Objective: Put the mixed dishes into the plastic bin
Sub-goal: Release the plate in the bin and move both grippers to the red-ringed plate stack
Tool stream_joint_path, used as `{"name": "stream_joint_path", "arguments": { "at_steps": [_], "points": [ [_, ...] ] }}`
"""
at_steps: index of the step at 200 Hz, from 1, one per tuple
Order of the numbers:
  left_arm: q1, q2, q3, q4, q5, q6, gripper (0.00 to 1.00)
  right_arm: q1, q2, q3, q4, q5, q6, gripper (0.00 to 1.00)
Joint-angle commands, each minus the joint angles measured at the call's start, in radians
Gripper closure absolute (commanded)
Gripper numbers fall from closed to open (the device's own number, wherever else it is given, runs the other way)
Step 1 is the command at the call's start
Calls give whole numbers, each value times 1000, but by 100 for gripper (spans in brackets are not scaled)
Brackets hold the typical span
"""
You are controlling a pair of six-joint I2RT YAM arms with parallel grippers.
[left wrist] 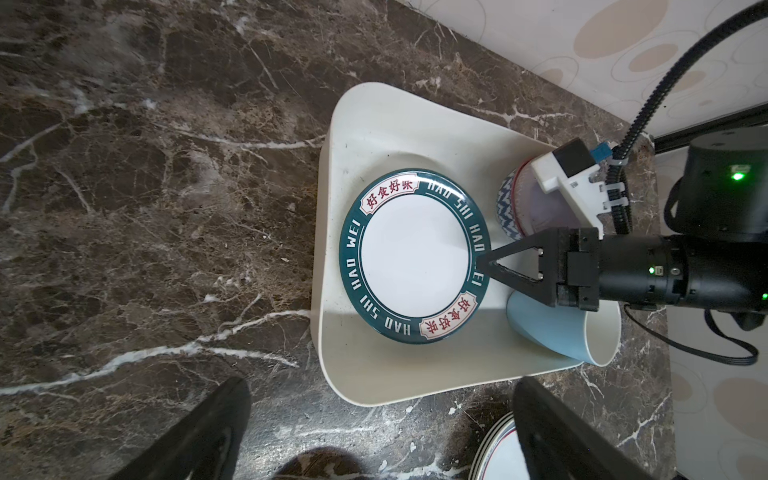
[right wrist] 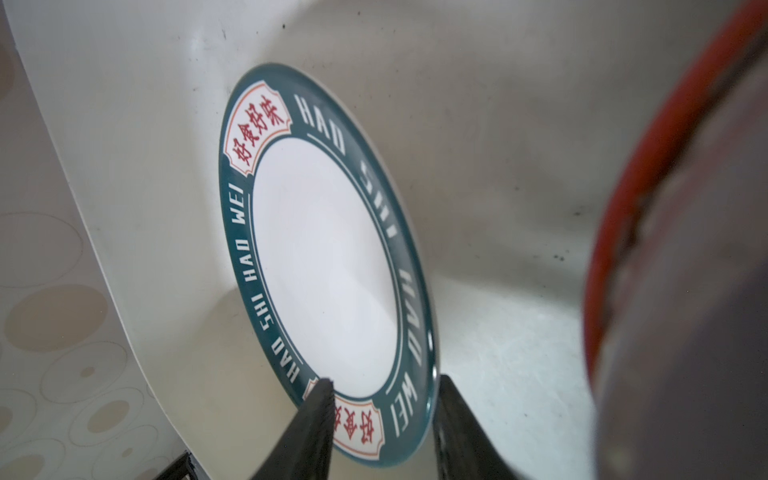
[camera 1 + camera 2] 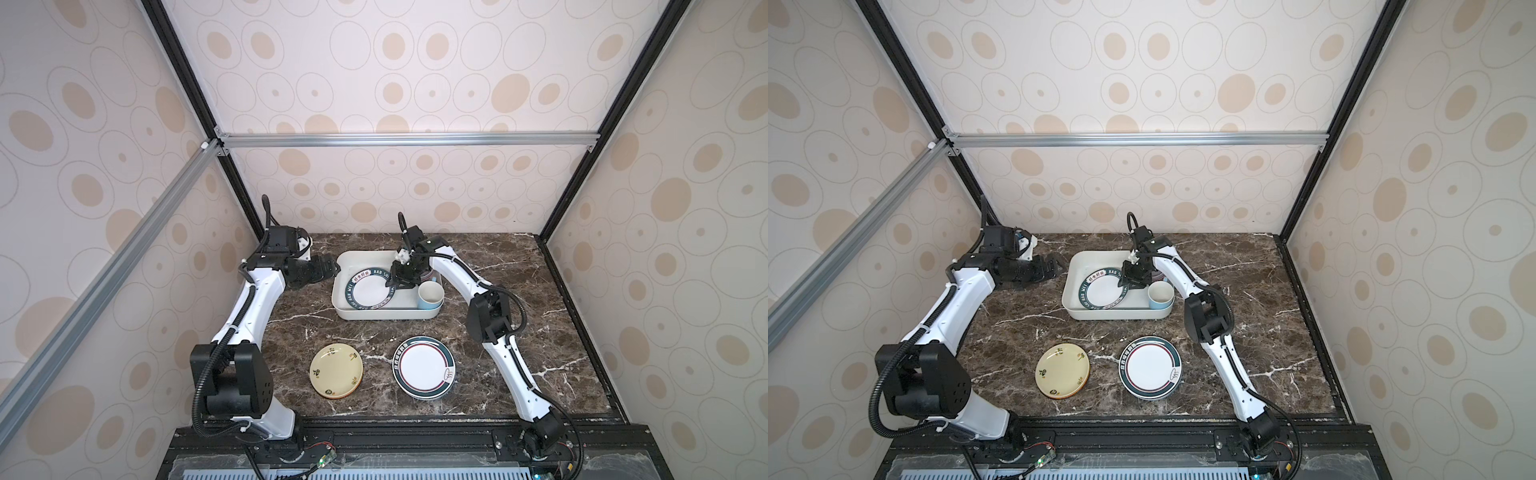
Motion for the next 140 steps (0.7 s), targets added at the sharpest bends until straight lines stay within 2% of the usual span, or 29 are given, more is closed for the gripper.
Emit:
{"name": "stream_joint_path", "arguments": {
  "at_steps": [1,42,69,82,101,116,140],
  "points": [
    [-11,-7,-14,12,23,17,1,3,-105,-2,-79,15,-60,52],
    [-115,-30,-75,40,23,-3,5,3,-298,-86,-144,38,-127,51],
    [-244,-61,-146,77,5,-45,7,3,-465,-199,-209,92,-174,51],
    [-322,-74,-194,94,-26,-67,8,2,-580,-350,-197,124,-192,51],
    [-425,-104,-287,134,-70,-112,14,1,-774,-617,-134,172,-186,51],
    [-493,-140,-370,170,-99,-161,27,0,-912,-816,-92,185,-168,51],
    [-601,-180,-462,194,-157,-232,40,2,-1093,-1086,-49,182,-118,52]
  ]
}}
